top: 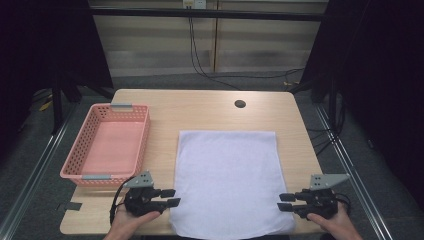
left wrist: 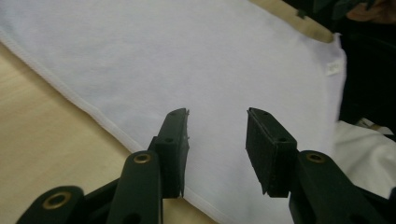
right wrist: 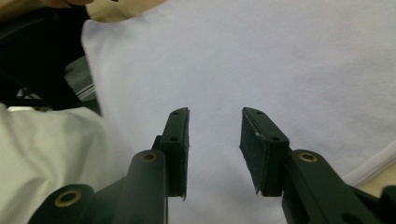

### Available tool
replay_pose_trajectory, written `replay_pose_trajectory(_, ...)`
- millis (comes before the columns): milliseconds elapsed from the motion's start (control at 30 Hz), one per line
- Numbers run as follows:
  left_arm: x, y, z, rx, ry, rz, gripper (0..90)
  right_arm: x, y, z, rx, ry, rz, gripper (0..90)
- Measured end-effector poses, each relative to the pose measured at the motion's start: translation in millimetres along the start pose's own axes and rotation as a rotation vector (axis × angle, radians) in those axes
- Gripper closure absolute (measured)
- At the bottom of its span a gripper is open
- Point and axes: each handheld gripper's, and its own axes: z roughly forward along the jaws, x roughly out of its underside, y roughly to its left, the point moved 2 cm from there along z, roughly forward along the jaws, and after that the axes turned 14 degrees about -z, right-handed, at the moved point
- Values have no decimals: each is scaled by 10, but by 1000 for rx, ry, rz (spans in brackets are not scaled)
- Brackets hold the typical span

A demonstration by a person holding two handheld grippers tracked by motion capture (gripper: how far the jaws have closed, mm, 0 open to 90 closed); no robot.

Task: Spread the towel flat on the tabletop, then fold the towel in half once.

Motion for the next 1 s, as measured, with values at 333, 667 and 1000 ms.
replay_pose_trajectory(333,-474,329,541,-121,30,-31,585,-84,-683,411,120,73,56,540)
replay_pose_trajectory(667,-375,386,636,-137,41,-18,607,-6,-952,591,195,158,35,531)
replay_pose_trajectory(1000,-106,-10,566,-59,168,42,609,187,-641,309,181,202,10,637)
